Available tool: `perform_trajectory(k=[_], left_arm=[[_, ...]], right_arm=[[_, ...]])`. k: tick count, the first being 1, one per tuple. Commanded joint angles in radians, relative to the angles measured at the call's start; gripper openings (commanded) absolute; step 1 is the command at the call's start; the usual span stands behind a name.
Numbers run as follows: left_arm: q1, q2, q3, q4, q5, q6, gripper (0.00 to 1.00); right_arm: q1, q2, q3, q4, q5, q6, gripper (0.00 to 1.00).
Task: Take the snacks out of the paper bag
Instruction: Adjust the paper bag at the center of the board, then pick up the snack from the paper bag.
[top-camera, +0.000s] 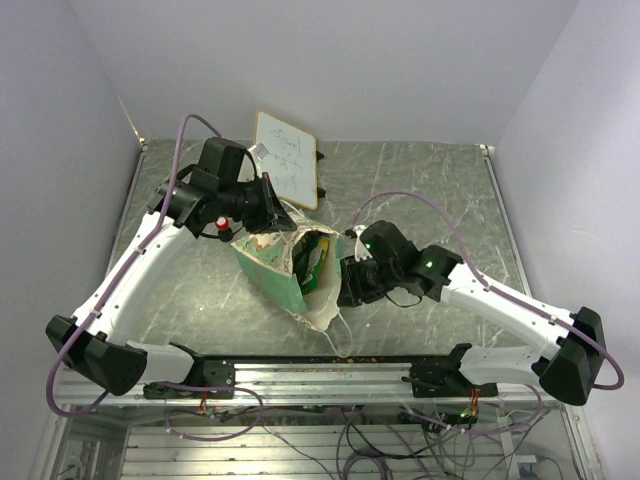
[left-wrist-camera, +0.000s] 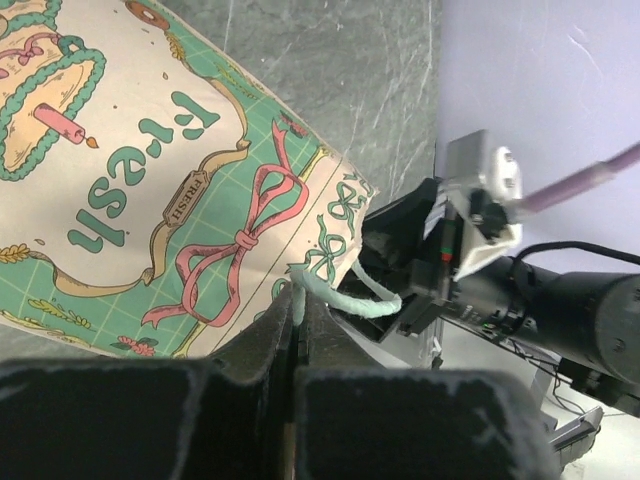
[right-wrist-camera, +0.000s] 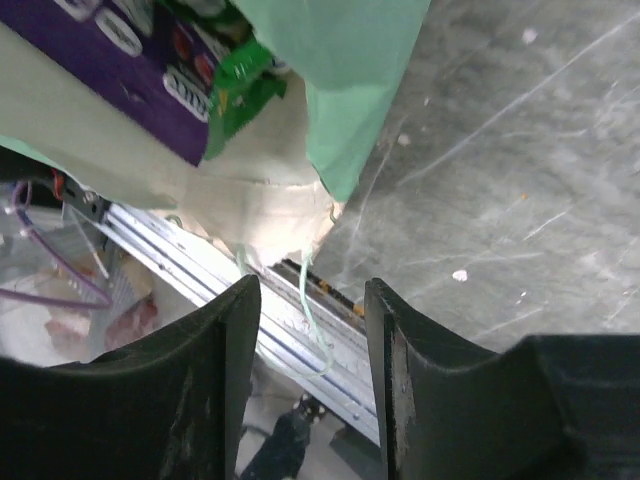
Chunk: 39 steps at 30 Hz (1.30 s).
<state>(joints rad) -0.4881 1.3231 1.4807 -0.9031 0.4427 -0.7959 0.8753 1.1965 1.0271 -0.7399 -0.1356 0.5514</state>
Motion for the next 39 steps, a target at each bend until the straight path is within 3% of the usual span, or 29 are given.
perform_trajectory(k=[1,5,7,15,18,24,28,36,39], left_arm=[[-0.004,0.003,0.021,0.062,0.004,-0.015,0.07],[-0.004,0.021,0.036,0.049,0.003,-0.019,0.07],[-0.004,0.018,0.022,0.068,0.009,-0.028,0.07],[-0.004,0.052,0.083,0.028,0.029,0.045,0.07],[-0.004,0.056,0.076,0.055,0.047,0.051,0.07],[-0.028,0.090,0.118,0.048,0.051,0.094,0.07],[-0.037,0.103,0.112,0.076,0.070,0.078,0.07],[-0.045,0.082,0.118,0.034,0.027,0.096,0.07],[-0.038,0.090,0.146,-0.017,-0.004,0.104,0.07]], right_arm=[[0.002,-0.022,0.049,0.020,0.128,0.049,0.47],[0.046,-0.053,-0.018,0.287,0.166,0.254,0.46],[0.114,-0.054,-0.064,0.389,0.283,0.314,0.47],[0.241,0.048,0.055,0.282,0.567,0.479,0.46],[0.249,0.092,0.054,0.228,0.604,0.581,0.43],[0.288,0.164,0.010,0.367,0.652,0.615,0.42],[0.299,0.256,0.025,0.299,0.731,0.729,0.42],[0.295,0.249,0.012,0.257,0.791,0.690,0.25],[0.261,0.217,-0.056,0.390,0.734,0.567,0.37]])
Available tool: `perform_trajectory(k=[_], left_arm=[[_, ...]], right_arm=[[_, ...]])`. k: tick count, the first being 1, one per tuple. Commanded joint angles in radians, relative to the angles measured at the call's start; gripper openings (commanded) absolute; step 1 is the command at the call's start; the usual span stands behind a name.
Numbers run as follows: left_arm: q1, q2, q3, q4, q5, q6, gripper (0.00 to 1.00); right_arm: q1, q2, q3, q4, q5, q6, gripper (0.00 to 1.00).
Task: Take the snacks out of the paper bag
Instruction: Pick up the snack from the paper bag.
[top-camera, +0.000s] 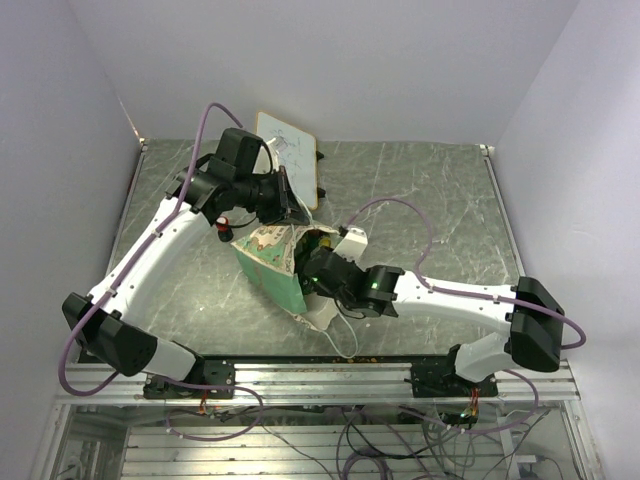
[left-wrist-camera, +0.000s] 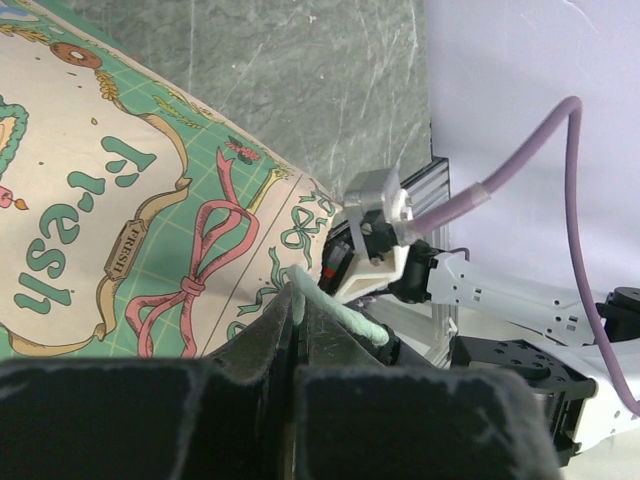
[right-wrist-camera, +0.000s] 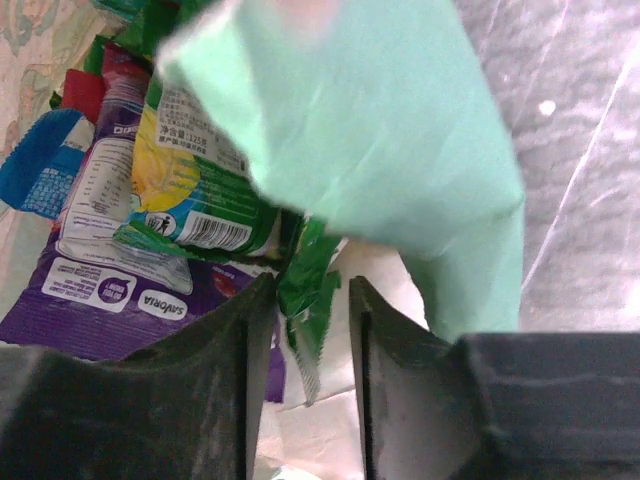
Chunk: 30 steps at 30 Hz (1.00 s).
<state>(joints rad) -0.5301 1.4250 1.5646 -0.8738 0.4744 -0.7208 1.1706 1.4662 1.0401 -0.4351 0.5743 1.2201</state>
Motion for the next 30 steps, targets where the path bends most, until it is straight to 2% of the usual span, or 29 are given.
perform_trajectory(k=[1,4,7,8,10,14,22,30], left_arm=[[0.006,-0.009,0.071,-0.059,-0.039,0.032,0.07],[0.008,0.000,0.080,-0.078,-0.062,0.036,0.07],[0.010,-0.001,0.058,-0.067,-0.082,0.009,0.07],[0.008,-0.003,0.049,-0.060,-0.081,-0.002,0.07],[0.008,-0.009,0.041,-0.055,-0.092,-0.016,0.07],[0.009,-0.005,0.044,-0.075,-0.116,-0.016,0.07],[0.024,0.010,0.060,-0.062,-0.154,-0.017,0.07],[0.067,0.043,0.088,-0.067,-0.149,0.016,0.07]], right_arm=[[-0.049,-0.053,-0.084,0.120,-0.003,-0.120,0.39],[-0.088,-0.026,-0.078,0.140,-0.018,-0.140,0.41],[-0.132,0.003,-0.053,0.131,-0.067,-0.166,0.37],[-0.143,0.003,-0.056,0.146,-0.093,-0.179,0.33],[-0.162,-0.004,-0.080,0.197,-0.151,-0.207,0.16],[-0.169,-0.028,-0.121,0.227,-0.222,-0.227,0.01],[-0.173,-0.099,-0.021,0.127,-0.336,-0.395,0.00],[-0.175,-0.125,0.115,-0.100,-0.440,-0.529,0.00]])
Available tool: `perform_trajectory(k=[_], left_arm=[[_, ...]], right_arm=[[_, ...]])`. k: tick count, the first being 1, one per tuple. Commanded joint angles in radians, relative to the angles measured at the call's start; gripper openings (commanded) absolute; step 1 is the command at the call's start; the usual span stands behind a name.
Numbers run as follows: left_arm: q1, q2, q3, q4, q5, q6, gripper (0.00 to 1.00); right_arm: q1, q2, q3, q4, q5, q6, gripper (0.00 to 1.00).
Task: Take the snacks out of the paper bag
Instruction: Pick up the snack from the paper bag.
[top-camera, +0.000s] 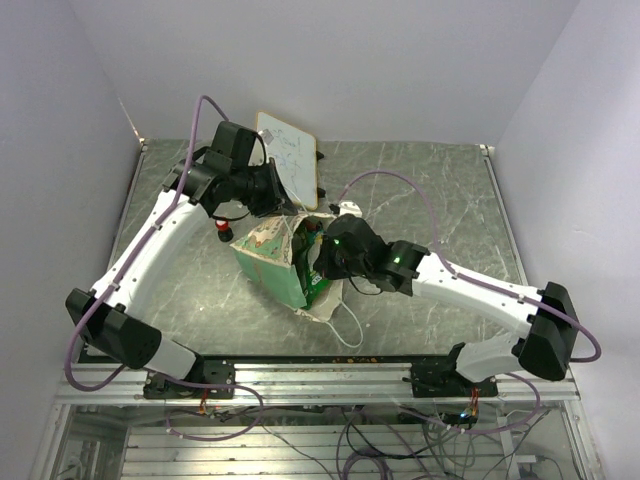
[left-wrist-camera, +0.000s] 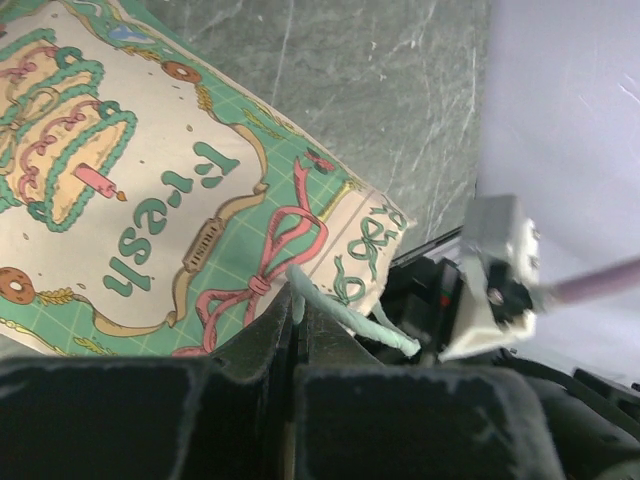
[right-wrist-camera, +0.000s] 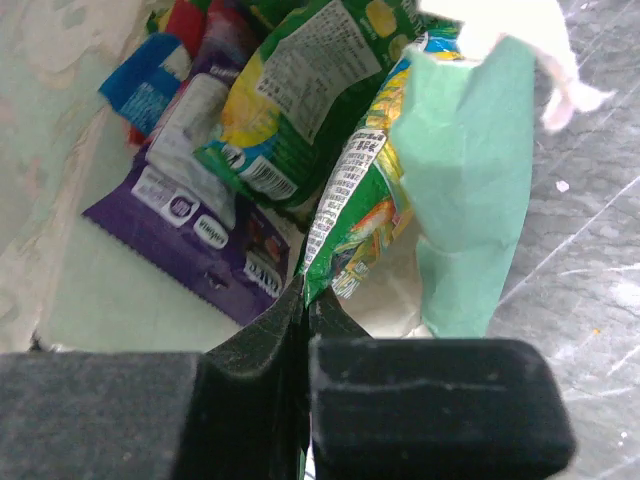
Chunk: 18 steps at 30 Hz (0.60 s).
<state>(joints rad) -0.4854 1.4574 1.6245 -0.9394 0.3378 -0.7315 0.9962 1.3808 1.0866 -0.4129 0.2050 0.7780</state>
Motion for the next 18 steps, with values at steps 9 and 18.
perform_trajectory(k=[9,18], left_arm=[[0.041,0.044,0.017,0.000,0.016,0.054,0.07],[0.051,0.053,0.016,-0.005,0.037,0.041,0.07]], right_arm=[[-0.001,-0.156,0.187,-0.314,-0.232,-0.291,0.00],[0.000,-0.253,0.371,-0.609,-0.032,-0.384,0.00]])
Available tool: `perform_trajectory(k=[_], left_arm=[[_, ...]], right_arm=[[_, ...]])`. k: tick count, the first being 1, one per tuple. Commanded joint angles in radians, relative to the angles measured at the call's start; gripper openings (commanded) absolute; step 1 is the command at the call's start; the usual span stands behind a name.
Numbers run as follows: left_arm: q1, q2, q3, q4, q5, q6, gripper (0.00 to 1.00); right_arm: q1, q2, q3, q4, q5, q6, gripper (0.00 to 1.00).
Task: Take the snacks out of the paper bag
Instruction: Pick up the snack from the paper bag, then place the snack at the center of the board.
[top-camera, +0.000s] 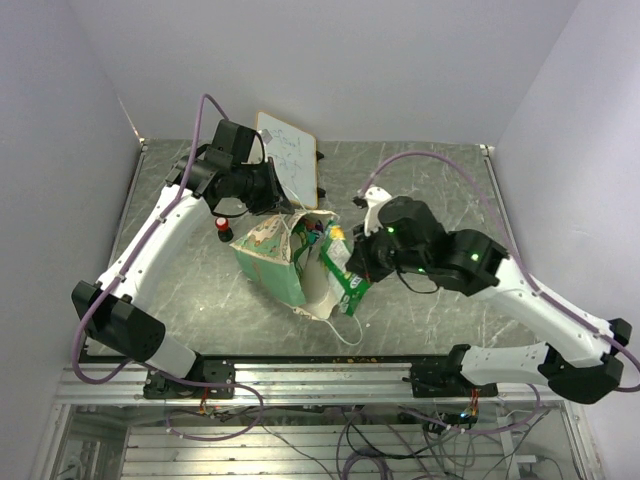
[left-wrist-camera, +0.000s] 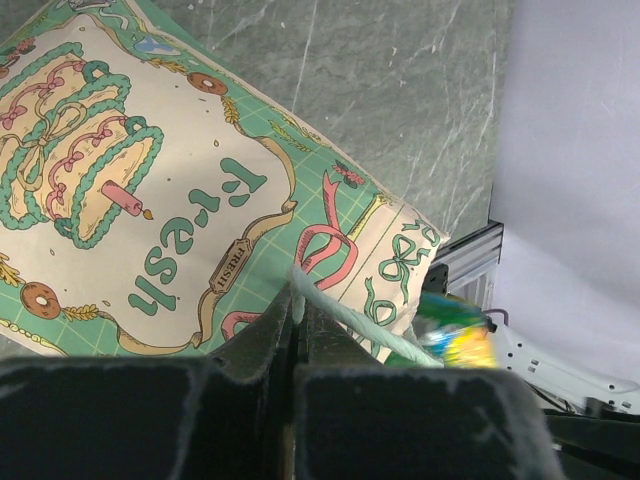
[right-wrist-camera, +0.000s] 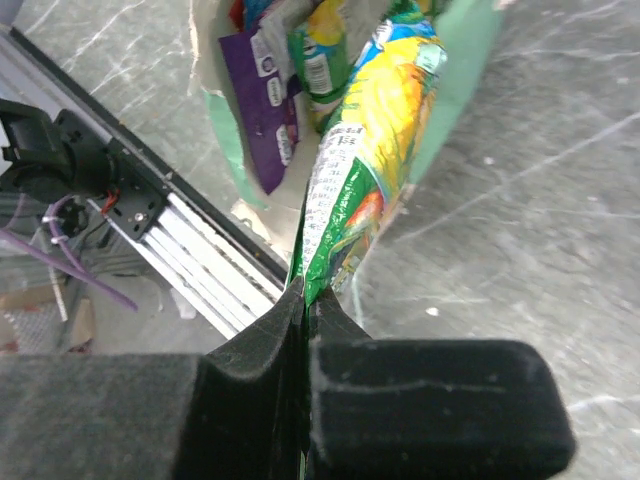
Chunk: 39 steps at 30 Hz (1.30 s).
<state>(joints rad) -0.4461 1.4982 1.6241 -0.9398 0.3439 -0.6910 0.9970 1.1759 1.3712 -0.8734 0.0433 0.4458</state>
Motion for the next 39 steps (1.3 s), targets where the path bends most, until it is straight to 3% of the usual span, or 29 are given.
perform_trajectory(k=[1,4,9,16,22,25,29,36,39], left_arm=[[0.011,0.009,0.015,-0.002,0.041,-0.008,0.07],[0.010,-0.017,-0.024,0.036,0.056,-0.034,0.07],[0.010,-0.023,-0.027,0.013,0.045,-0.026,0.07],[0.011,-0.046,-0.029,0.002,0.041,-0.034,0.07],[0.011,-0.050,-0.018,-0.011,0.039,-0.018,0.07],[0.011,-0.052,-0.023,-0.001,0.043,-0.024,0.07],[0.011,-0.035,0.000,-0.036,0.058,-0.018,0.07],[0.010,-0.026,0.037,-0.081,0.040,0.004,0.07],[0.011,-0.037,0.022,-0.072,0.058,-0.026,0.07]], right_arm=[[-0.001,-0.053,0.115,-0.176,0.173,-0.037,0.00],[-0.001,-0.080,0.145,-0.198,0.274,0.003,0.00],[-0.001,-0.133,0.122,-0.082,0.439,-0.027,0.00],[-0.031,-0.068,0.121,0.059,0.891,-0.129,0.00],[-0.246,0.063,0.020,0.241,0.782,-0.281,0.00],[-0.360,0.169,-0.009,0.224,0.721,-0.304,0.00],[-0.565,0.301,-0.021,0.136,0.728,-0.280,0.00],[-0.765,0.403,-0.123,0.044,1.014,-0.312,0.00],[-0.774,0.366,-0.205,0.129,0.901,-0.359,0.00]])
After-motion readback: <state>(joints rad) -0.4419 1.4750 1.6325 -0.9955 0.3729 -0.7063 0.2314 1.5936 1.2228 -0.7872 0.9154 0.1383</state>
